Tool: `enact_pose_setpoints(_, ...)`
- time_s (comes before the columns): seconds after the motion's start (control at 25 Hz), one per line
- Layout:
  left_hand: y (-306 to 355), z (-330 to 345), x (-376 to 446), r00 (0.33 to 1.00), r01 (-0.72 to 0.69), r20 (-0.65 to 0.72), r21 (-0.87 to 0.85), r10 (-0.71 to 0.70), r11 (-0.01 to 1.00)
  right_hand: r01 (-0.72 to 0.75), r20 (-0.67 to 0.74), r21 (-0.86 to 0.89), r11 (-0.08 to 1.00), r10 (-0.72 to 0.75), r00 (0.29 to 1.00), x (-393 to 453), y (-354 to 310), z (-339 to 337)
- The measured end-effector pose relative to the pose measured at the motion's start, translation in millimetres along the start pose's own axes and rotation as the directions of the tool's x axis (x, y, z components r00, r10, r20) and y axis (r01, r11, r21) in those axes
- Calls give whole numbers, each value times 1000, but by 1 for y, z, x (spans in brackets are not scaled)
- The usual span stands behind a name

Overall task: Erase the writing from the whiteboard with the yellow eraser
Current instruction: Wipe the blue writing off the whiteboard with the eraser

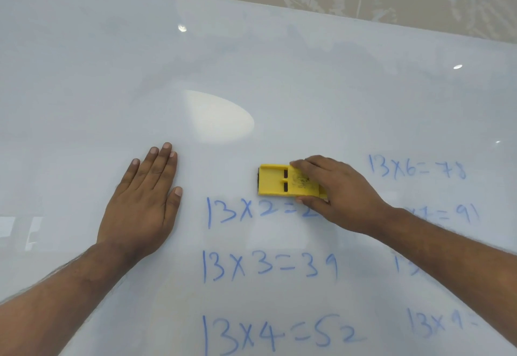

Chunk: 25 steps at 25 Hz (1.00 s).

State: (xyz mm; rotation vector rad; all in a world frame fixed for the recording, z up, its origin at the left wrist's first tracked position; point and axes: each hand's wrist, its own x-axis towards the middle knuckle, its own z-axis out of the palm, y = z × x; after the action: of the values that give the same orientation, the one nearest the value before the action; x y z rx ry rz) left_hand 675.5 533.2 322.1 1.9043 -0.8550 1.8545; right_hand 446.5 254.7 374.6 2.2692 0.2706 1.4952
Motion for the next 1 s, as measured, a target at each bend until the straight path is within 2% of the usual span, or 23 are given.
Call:
enact_pose_setpoints(0.08,-1,0,-1,1000,-11,-3,-1,11,1000,-29,-32,31,999,30,999,-6,7,-5)
enact_pose_setpoints(0.2,-3,0,-4,999,-40,12,23,40,999,-165,-212,164,972,199,957,-3,15,-11)
enact_pose_setpoints(0.28,-3,-1,-5,998,-66,20,31,65,997,-195,-224,211,958,242,944,3,12,-9)
enact_pose_setpoints(0.4,-4,-2,-11,997,-69,26,36,68,997,-22,-173,82,996,36,984,11,-12,5)
enact_pose_setpoints(0.52,-5,0,-16,999,-42,24,24,42,999,147,-103,2,989,-146,984,25,-42,22)
enact_pose_setpoints(0.72,-5,0,-16,1000,-14,0,1,14,1000,150,-80,13,989,-149,986,55,-71,30)
enact_pose_setpoints(0.84,-6,1,-16,1000,-15,-2,-1,15,1000,225,-31,49,973,-224,974,41,-83,40)
enact_pose_setpoints(1.0,-7,1,-17,1000,-16,-11,3,16,1000,312,33,-5,950,-312,950,15,-73,41)
